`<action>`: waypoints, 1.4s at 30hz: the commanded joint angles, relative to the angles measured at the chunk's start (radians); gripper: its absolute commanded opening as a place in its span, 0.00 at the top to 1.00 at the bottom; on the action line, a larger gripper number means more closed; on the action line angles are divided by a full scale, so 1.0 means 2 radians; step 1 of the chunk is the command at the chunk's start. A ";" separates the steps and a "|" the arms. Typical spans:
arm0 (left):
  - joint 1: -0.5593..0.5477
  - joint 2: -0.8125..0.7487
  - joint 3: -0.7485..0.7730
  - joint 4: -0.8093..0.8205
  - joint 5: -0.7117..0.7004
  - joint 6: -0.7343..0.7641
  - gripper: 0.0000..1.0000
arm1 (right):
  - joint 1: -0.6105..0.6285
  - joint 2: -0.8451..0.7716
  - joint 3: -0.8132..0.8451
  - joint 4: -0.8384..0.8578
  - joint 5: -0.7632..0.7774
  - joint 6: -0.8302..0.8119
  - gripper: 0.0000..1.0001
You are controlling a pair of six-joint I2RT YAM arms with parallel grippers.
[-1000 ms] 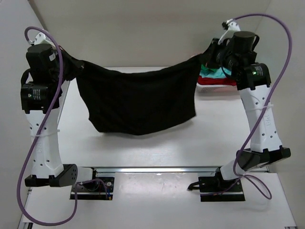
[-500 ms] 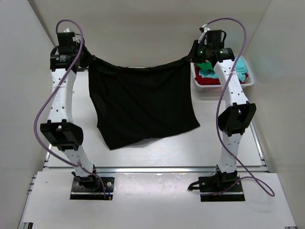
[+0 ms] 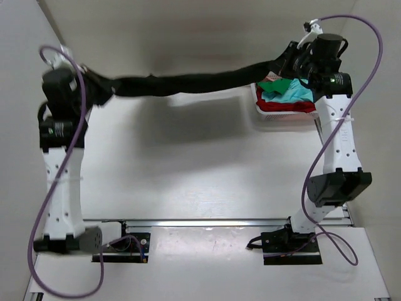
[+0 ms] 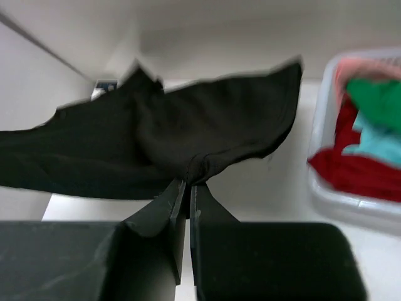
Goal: Fold and stack the t-shirts
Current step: Flatten out the tshirt, then grap the side of the flattened tshirt closest away from the robot with both arms
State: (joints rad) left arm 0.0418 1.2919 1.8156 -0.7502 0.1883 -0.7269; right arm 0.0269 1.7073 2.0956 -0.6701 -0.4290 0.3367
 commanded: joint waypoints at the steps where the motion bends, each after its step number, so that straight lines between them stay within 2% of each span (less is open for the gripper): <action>1: 0.000 -0.076 -0.180 0.008 0.010 -0.025 1.00 | 0.002 -0.002 -0.115 -0.009 -0.019 0.003 1.00; 3: -0.002 -0.123 -0.308 0.021 0.006 -0.038 1.00 | 0.003 -0.024 -0.189 -0.004 -0.027 0.009 1.00; 7: -0.015 -0.193 -0.466 0.054 0.016 -0.077 1.00 | 0.011 -0.064 -0.363 0.022 -0.015 0.019 1.00; 11: -0.044 -0.238 -0.562 0.060 0.019 -0.094 1.00 | 0.017 -0.101 -0.504 0.039 0.012 0.020 1.00; 14: -0.041 -0.274 -0.625 0.035 0.013 -0.100 1.00 | 0.033 -0.131 -0.568 0.028 0.048 0.019 1.00; 17: -0.033 -0.310 -0.647 -0.010 0.019 -0.112 1.00 | 0.041 -0.147 -0.601 0.006 0.070 0.019 1.00; 22: -0.058 -0.345 -0.646 -0.078 0.006 -0.143 1.00 | 0.046 -0.153 -0.614 -0.037 0.095 0.017 1.00; 26: -0.049 -0.342 -0.651 -0.076 0.004 -0.144 1.00 | 0.036 -0.143 -0.615 -0.028 0.089 0.016 1.00; 31: -0.039 -0.269 -0.637 -0.018 -0.008 -0.132 1.00 | 0.035 -0.101 -0.557 -0.029 0.086 0.011 1.00; 37: -0.003 -0.172 -0.575 0.018 -0.030 -0.085 1.00 | 0.017 -0.051 -0.503 -0.034 0.083 0.003 1.00; 42: 0.002 -0.118 -0.544 0.040 -0.033 -0.081 1.00 | 0.017 -0.015 -0.461 -0.038 0.078 0.005 1.00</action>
State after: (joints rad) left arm 0.0368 1.0252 0.6849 -0.7277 0.1501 -0.9176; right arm 0.0662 1.6493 1.1156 -0.7494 -0.2722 0.3573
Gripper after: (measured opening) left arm 0.014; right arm 0.018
